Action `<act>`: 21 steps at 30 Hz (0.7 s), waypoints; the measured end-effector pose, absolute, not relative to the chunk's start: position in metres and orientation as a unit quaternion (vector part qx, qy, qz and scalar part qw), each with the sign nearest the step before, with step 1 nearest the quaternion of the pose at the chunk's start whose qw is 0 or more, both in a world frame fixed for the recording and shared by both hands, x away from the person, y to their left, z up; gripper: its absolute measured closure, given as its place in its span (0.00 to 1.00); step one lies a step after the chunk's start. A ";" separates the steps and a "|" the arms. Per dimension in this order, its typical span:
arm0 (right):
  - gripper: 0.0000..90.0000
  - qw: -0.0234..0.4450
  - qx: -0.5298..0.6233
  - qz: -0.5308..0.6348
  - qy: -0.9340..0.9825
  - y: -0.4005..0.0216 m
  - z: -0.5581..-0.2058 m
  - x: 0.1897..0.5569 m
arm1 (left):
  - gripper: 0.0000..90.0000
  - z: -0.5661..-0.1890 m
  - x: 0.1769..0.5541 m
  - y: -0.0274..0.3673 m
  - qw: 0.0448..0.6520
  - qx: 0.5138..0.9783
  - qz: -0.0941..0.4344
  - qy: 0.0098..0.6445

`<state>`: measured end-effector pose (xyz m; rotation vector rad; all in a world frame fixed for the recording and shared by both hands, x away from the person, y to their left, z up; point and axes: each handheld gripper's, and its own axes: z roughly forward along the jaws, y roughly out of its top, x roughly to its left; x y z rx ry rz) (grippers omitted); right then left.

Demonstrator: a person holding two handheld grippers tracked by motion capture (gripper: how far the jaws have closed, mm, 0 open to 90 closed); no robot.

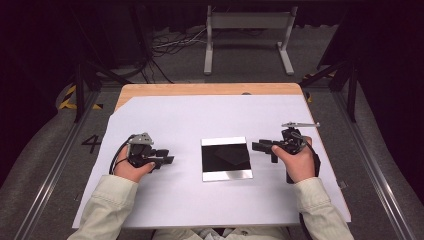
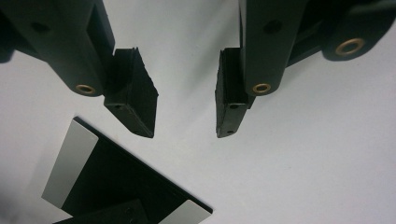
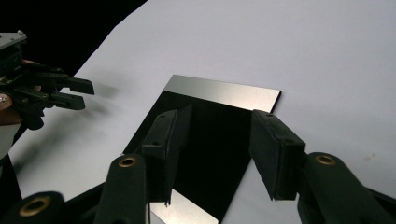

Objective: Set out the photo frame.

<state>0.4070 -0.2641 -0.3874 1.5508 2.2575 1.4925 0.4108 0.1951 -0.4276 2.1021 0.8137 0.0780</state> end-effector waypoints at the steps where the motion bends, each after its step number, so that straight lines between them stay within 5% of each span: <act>1: 0.56 0.008 0.499 0.478 0.723 -0.263 -0.389 0.408 | 0.66 -0.428 0.411 0.195 0.429 0.841 0.029 0.328; 21: 0.50 -0.050 0.506 0.468 0.723 -0.240 -0.399 0.411 | 0.66 -0.430 0.411 0.194 0.427 0.842 0.028 0.328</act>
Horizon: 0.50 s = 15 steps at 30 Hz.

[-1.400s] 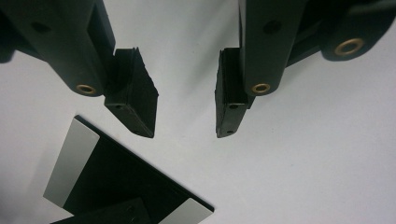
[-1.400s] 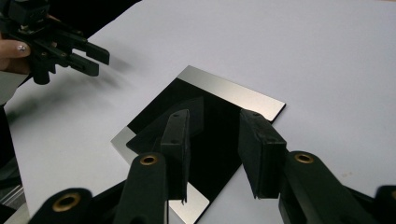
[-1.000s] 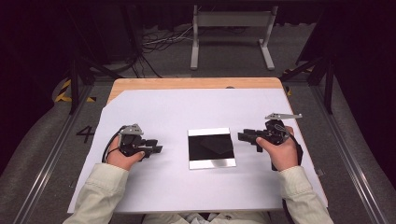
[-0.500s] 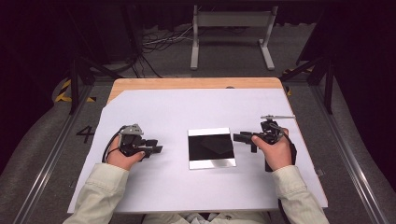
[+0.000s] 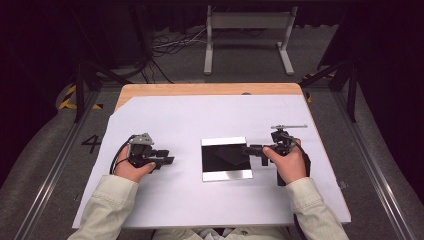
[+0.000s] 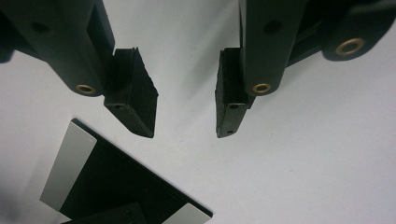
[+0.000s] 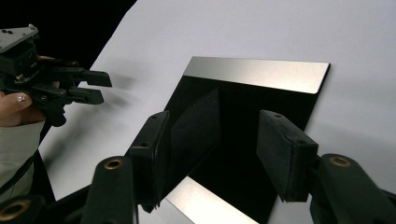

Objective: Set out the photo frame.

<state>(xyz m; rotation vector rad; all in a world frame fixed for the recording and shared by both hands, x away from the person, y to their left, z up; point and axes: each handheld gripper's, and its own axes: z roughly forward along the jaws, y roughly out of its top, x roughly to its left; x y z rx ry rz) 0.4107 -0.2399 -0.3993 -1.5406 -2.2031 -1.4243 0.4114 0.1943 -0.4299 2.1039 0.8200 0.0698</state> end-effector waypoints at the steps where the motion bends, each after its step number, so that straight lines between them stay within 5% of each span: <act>1: 0.50 0.057 -0.502 -0.467 -0.726 -0.237 -0.400 0.411 | 0.66 -0.430 0.411 0.194 0.427 0.842 0.028 0.328; 15: 0.50 0.092 -0.498 -0.460 -0.730 -0.225 -0.409 0.414 | 0.66 -0.429 0.411 0.194 0.427 0.842 0.027 0.330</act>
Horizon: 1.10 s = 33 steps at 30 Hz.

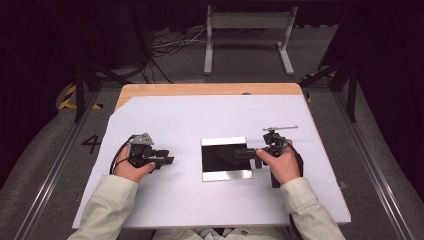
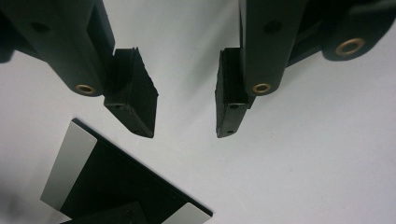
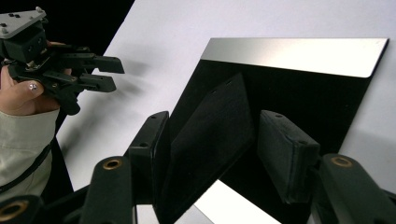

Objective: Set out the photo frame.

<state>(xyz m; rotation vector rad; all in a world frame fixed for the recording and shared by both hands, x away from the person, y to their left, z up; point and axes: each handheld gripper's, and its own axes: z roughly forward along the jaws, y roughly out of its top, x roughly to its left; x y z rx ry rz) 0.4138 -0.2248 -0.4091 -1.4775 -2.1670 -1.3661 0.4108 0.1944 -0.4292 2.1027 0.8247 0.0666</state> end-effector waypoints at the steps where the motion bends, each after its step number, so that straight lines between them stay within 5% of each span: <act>1: 0.50 0.097 -0.499 -0.459 -0.729 -0.224 -0.410 0.414 | 0.66 -0.429 0.411 0.194 0.427 0.841 0.026 0.331; 5: 0.60 0.105 -0.492 -0.452 -0.736 -0.222 -0.411 0.414 | 0.66 -0.429 0.411 0.194 0.427 0.841 0.027 0.330; 19: 0.64 0.090 -0.477 -0.445 -0.752 -0.221 -0.406 0.411 | 0.66 -0.430 0.411 0.193 0.427 0.842 0.026 0.329; 33: 0.82 0.102 -0.420 -0.442 -0.786 -0.225 -0.387 0.401 | 0.66 -0.430 0.411 0.193 0.427 0.842 0.026 0.329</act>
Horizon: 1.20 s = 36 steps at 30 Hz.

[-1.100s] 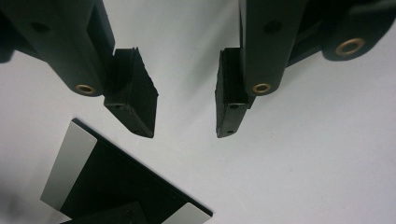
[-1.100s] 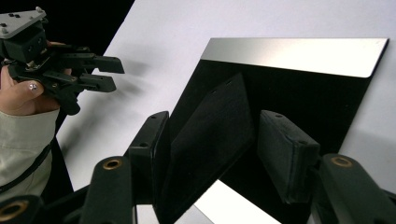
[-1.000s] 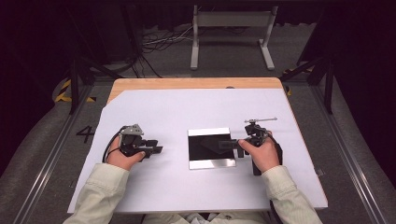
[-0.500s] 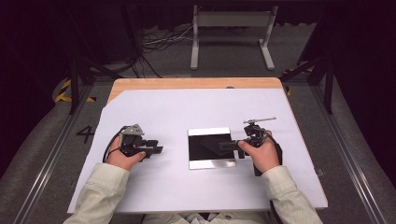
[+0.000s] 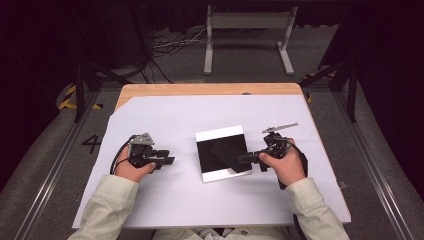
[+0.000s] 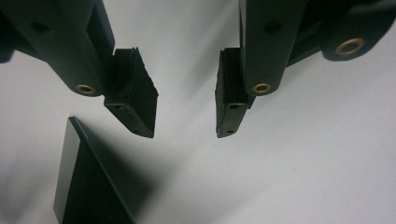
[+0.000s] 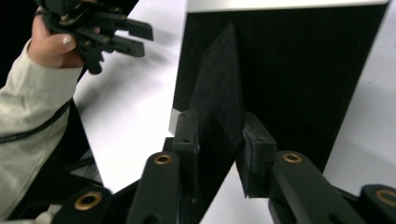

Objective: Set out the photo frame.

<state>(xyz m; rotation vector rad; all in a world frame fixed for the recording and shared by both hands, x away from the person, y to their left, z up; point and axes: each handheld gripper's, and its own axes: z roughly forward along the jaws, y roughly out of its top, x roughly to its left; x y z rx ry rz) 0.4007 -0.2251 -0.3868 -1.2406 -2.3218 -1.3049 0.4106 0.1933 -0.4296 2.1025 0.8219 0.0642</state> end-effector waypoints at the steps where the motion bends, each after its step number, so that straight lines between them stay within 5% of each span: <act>1: 0.84 0.103 -0.414 -0.441 -0.789 -0.225 -0.385 0.400 | 0.66 -0.429 0.410 0.193 0.427 0.841 0.025 0.330; 9: 0.97 0.145 -0.372 -0.453 -0.797 -0.223 -0.376 0.393 | 0.66 -0.429 0.411 0.193 0.427 0.842 0.027 0.329; 36: 0.97 -0.013 -0.298 -0.529 -0.794 -0.207 -0.373 0.381 | 0.66 -0.429 0.412 0.194 0.428 0.843 0.027 0.326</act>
